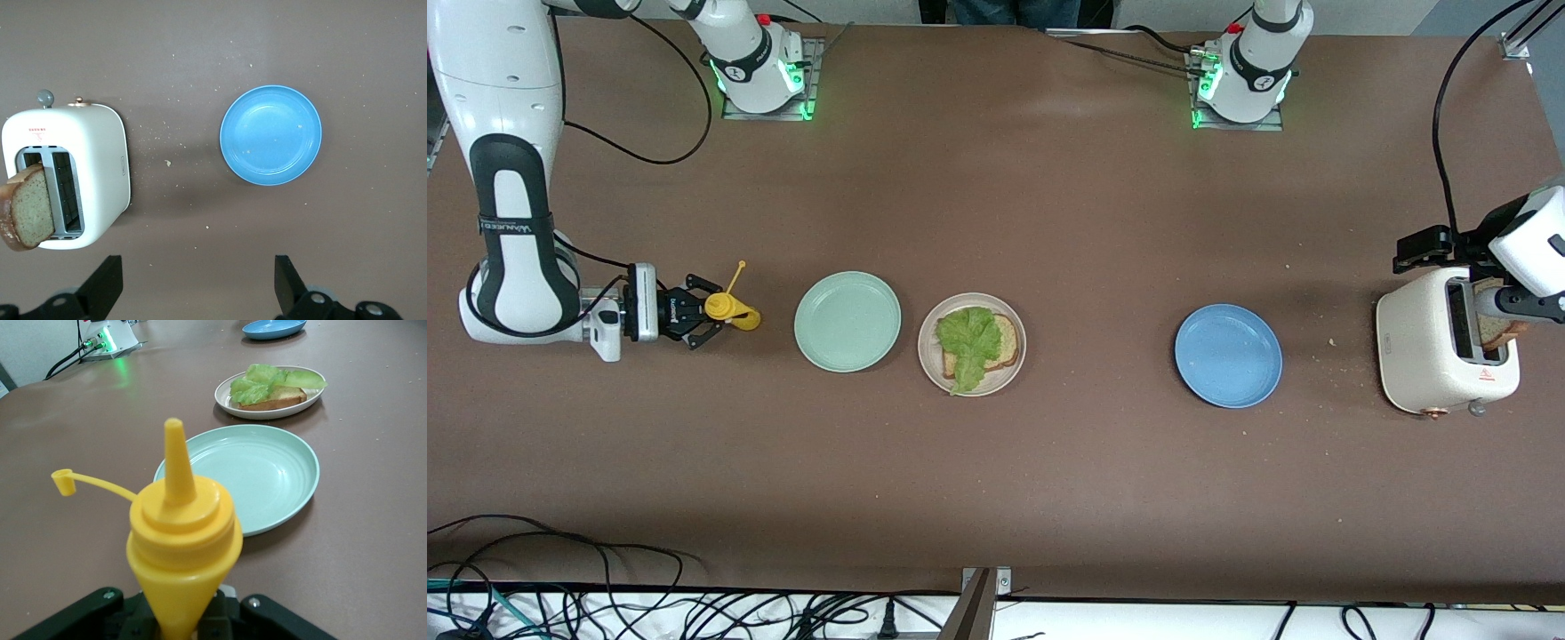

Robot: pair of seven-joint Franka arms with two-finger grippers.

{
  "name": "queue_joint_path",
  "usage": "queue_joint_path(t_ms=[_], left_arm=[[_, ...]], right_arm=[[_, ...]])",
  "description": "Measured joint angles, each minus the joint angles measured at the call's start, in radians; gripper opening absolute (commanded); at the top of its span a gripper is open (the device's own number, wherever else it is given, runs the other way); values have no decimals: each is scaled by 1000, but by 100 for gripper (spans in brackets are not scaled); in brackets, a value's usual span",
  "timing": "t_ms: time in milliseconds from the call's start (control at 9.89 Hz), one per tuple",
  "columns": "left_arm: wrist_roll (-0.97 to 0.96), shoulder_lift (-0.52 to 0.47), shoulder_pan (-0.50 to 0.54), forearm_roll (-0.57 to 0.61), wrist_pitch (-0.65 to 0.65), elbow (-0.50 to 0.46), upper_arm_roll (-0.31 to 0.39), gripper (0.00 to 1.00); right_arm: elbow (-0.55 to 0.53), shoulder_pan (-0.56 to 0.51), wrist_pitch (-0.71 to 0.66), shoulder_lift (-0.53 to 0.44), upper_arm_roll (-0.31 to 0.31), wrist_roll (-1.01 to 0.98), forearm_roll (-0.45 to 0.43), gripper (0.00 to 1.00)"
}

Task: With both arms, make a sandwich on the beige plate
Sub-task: 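Set the bottle down, open the right gripper and withdraw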

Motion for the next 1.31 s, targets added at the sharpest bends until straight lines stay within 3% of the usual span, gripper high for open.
queue_joint_path(t_ms=[101,202,809,1315], left_arm=[[0,2,0,0,0,0,0,100],[0,3,0,0,0,0,0,100],[0,4,0,0,0,0,0,100],[0,4,0,0,0,0,0,100]], right_arm=[[0,-1,0,6,3,-5,9,89],[0,-1,0,9,10,-6,15,100],[3,-31,1,9,3,-36,36,100],[6,-57,0,-37,-74,-45,-41,100]])
